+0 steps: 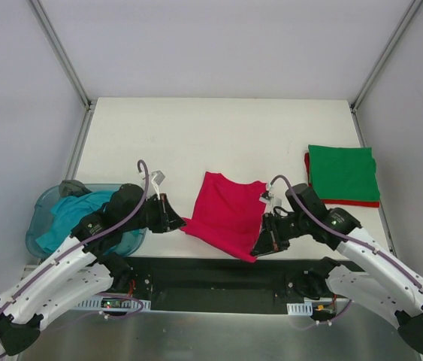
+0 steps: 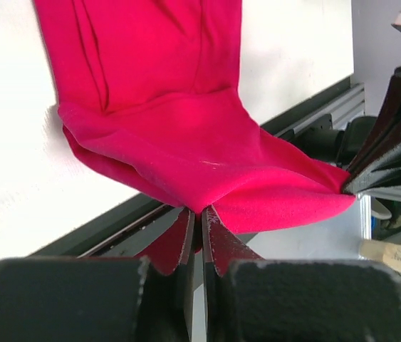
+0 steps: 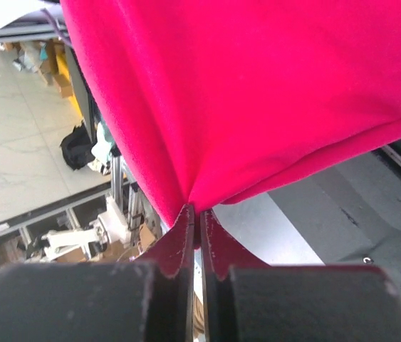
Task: Fold and stack the t-shirts
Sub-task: Fold the long partially folded tshirt into a neat square
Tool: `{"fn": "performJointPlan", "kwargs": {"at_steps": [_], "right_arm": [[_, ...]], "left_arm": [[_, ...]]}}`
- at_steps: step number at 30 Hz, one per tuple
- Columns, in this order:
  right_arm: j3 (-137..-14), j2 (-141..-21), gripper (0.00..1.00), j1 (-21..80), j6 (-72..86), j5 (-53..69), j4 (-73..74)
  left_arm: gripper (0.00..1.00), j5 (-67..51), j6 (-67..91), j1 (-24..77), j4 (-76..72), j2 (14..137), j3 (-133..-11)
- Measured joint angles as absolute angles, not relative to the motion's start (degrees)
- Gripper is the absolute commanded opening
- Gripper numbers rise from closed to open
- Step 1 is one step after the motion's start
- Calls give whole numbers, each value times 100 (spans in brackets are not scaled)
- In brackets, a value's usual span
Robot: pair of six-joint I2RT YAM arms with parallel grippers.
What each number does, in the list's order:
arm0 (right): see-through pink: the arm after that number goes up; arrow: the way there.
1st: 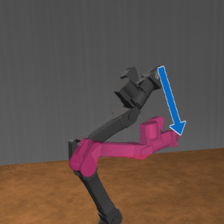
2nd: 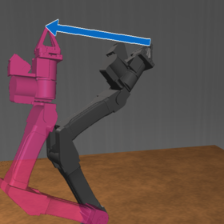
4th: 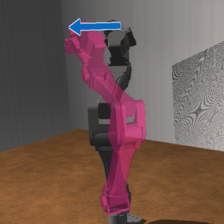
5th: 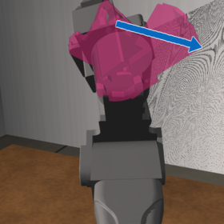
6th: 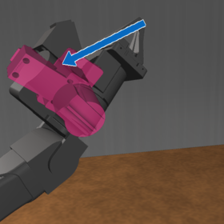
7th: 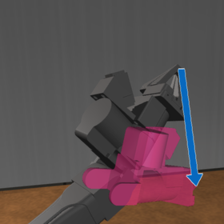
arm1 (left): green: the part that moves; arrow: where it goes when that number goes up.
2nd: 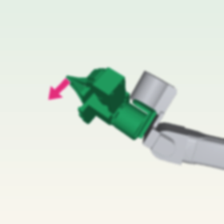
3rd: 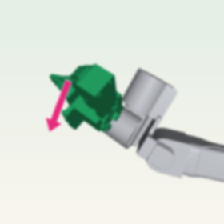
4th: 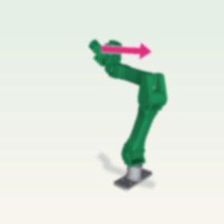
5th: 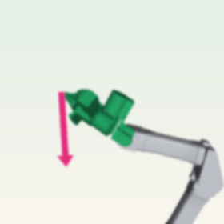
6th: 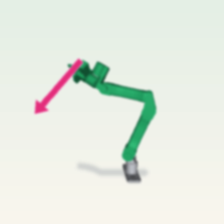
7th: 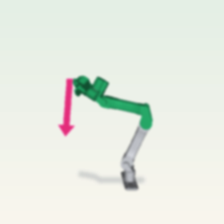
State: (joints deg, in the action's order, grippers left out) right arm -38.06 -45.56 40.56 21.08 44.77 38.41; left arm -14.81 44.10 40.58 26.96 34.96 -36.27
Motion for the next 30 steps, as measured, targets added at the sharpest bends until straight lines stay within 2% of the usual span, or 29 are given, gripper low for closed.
{"fn": "performJointPlan", "kwargs": {"at_steps": [10, 17, 30], "right_arm": [[-4410, -4746, 1, 3463, 1900, 3503, 4145], [-4700, -5011, 1, 2836, 1544, 3323, 4399], [-4982, -5531, 1, 2106, 1304, 2705, 3962]], "left_arm": [[0, -958, 4115, 4056, 2185, 4764, -4228], [0, -753, 3789, 4036, 1756, 5675, -4818], [0, -1063, 3592, 3424, 1166, 7028, -5266]]}}
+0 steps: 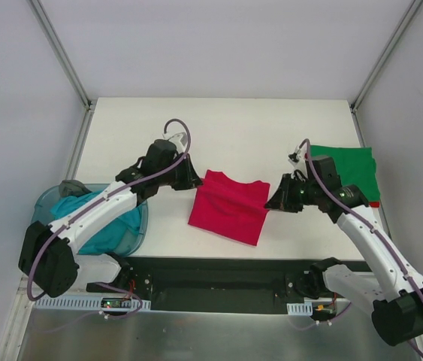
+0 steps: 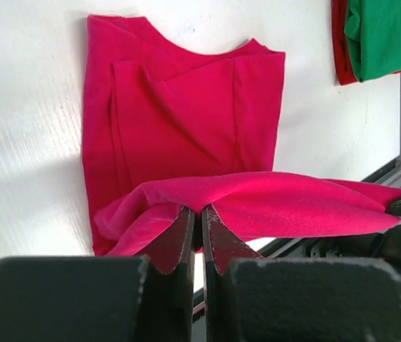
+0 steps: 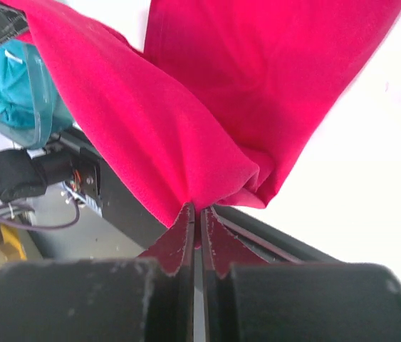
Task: Fold and stack the t-shirts
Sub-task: Fold the long partially folded tshirt into a neat square
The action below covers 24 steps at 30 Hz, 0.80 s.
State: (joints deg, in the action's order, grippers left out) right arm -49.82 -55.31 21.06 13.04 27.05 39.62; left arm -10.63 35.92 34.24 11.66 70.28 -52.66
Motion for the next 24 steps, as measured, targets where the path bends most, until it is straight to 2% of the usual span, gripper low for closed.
{"fn": "performJointPlan", "kwargs": {"at_steps": [24], "right_arm": [[-5192, -7234, 1, 1686, 1192, 1584, 2438]], "left_arm": [[0, -1321, 3315, 2930, 921, 9430, -6659]]}}
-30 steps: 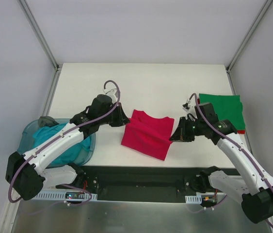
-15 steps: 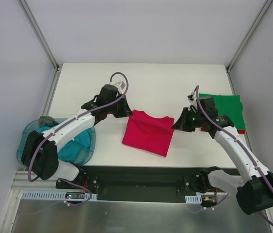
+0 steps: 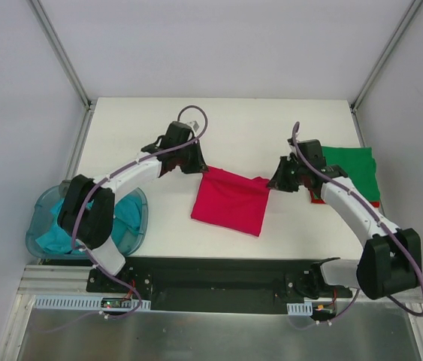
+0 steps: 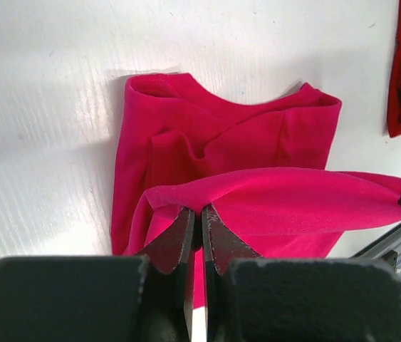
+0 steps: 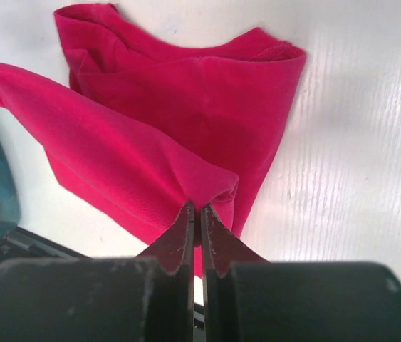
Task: Fold and stack the t-shirts
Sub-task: Fold the long partially folded tshirt into a neat square, then smooth out wrinkles on the folded tshirt
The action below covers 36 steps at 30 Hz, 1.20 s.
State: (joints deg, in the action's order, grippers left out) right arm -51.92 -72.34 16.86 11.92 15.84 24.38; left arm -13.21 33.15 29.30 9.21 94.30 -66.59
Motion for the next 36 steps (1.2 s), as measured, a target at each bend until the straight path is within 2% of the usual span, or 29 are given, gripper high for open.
{"fn": "performJointPlan", "kwargs": {"at_steps": [12, 15, 17, 18, 20, 22, 23, 24, 25, 26, 27, 32, 36], "right_arm": [[-5411, -8226, 1, 1640, 1173, 1260, 2023], [-5505, -8523, 4, 1632, 1177, 1179, 1861], [-5529, -8676, 9, 1632, 1192, 1085, 1772], [-5540, -8742, 18, 1632, 1201, 1031, 1732], [-5577, -8838, 35, 1632, 1238, 880, 1691], [-5627, -8899, 45, 1619, 1264, 707, 1688], [-5673, -8938, 49, 1605, 1238, 639, 1695], [-5736, -8982, 51, 1594, 1221, 593, 1695], [-5804, -9026, 54, 1590, 1199, 558, 1706], [-5883, -9059, 65, 1579, 1173, 528, 1723], [-5953, -9072, 96, 1573, 1153, 517, 1739], [-6012, -8925, 96, 1570, 1068, 639, 1752], [-5725, -8495, 96, 1570, 1046, 1219, 1686]], "left_arm": [[0, -1629, 3236, 2698, 919, 10267, -7146], [1, -1717, 3232, 2626, 921, 10466, -7264], [10, -1796, 3229, 2578, 913, 10597, -7354], [13, -1820, 3225, 2554, 902, 10665, -7391], [32, -1861, 3199, 2532, 893, 10759, -7448], [46, -1863, 3122, 2502, 895, 10805, -7509], [59, -1868, 3100, 2484, 899, 10818, -7546], [89, -1881, 3074, 2464, 893, 10822, -7581], [99, -1894, 3050, 2460, 884, 10822, -7607], [99, -1905, 3017, 2434, 878, 10822, -7631], [99, -1918, 3026, 2427, 864, 10820, -7644], [99, -2252, 3068, 2416, 856, 10724, -7607], [99, -2541, 3159, 2423, 753, 10359, -7314]]}}
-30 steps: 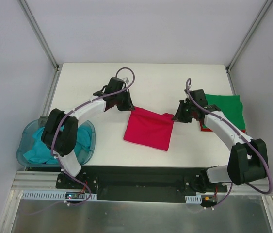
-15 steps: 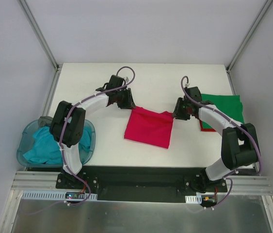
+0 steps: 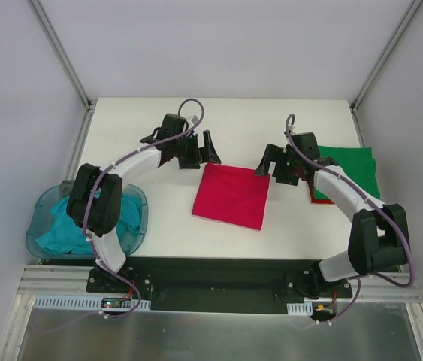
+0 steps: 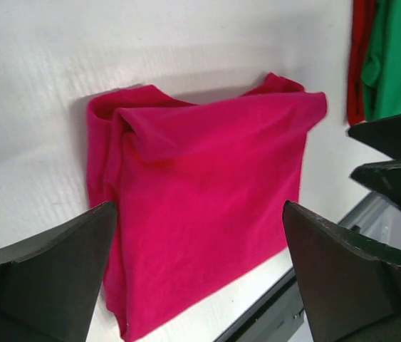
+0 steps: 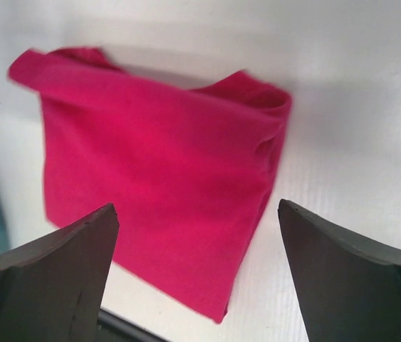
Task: Fold and stack the t-shirts
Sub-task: Smooth out wrinkles on the folded tshirt
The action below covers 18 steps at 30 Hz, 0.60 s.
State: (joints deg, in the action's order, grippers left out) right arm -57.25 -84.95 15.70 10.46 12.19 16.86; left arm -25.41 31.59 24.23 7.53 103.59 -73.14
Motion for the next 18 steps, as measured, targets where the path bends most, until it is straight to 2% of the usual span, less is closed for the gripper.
{"fn": "performJointPlan", "kwargs": {"at_steps": [8, 18], "right_arm": [[-5400, -8573, 96, 1616, 1144, 2281, 1313], [-5990, -9684, 96, 1559, 1151, 2279, 1160]], "left_arm": [[99, -3050, 3374, 2523, 303, 10320, -7253], [99, -3100, 3551, 2502, 150, 11889, -8313]]}}
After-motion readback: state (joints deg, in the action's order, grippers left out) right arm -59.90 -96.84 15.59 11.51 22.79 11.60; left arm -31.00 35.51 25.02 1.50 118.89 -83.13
